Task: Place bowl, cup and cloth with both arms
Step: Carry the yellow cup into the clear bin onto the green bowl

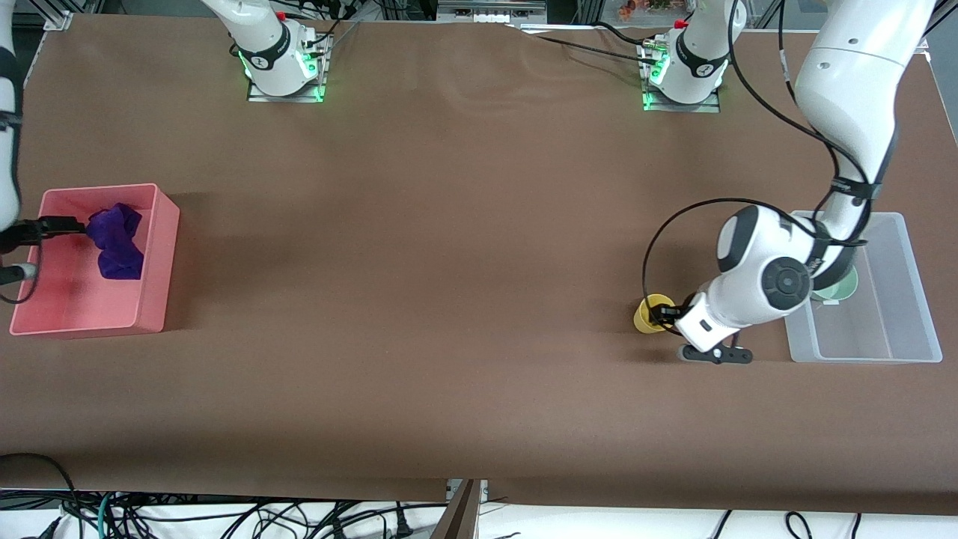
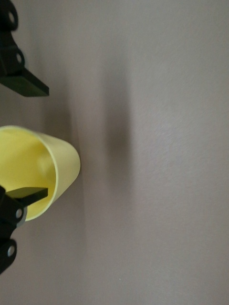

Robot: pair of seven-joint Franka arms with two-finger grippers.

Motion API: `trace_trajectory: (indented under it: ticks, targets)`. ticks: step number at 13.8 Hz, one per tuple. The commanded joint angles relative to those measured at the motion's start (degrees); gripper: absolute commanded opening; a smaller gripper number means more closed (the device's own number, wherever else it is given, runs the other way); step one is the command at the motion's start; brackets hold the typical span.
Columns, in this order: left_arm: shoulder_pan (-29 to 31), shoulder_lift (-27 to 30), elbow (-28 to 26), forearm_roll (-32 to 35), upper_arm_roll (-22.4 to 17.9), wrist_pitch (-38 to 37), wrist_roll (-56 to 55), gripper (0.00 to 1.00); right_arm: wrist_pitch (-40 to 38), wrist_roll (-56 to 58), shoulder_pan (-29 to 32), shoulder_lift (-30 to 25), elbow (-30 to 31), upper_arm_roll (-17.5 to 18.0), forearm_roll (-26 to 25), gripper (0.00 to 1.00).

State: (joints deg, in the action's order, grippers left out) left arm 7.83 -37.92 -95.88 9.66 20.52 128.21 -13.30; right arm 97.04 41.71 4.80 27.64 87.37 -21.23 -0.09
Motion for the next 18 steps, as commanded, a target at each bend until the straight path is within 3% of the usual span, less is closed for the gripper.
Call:
trace_trajectory:
  ticks: [1, 3, 5, 9, 13, 18]
  targets:
    - [-0.18, -1.02, -0.27, -0.52, -0.92, 1.52, -0.41, 0.00, -3.51, 0.57, -0.05, -5.12, -0.53, 3.56, 0.70, 0.99]
    - [-0.09, -0.76, -0.10, -0.52, -0.83, 0.91, -0.32, 0.00, -5.44, -2.22, -0.05, -8.55, -0.53, 7.67, 0.70, 1.00]
    - [-0.09, 0.38, 0.43, -0.52, -0.74, -1.02, -0.06, 0.00, -8.51, -12.82, -0.05, -11.19, -0.53, 11.63, 0.18, 0.99]
    - [0.61, 6.52, 5.07, -0.52, -0.92, -16.10, 5.18, 0.00, -11.34, -23.32, -0.05, -15.85, -0.53, 19.46, 0.52, 1.00]
    - [7.79, 9.96, 12.90, -0.43, -1.62, -34.39, 25.45, 0.00, -11.61, -32.11, -0.40, -17.79, -0.44, 22.89, 1.93, 1.00]
    - [21.68, 13.92, 8.00, 5.10, -1.09, -34.52, 46.68, 0.00, -11.87, -31.61, -0.49, -18.58, -0.62, 24.49, 1.50, 0.99]
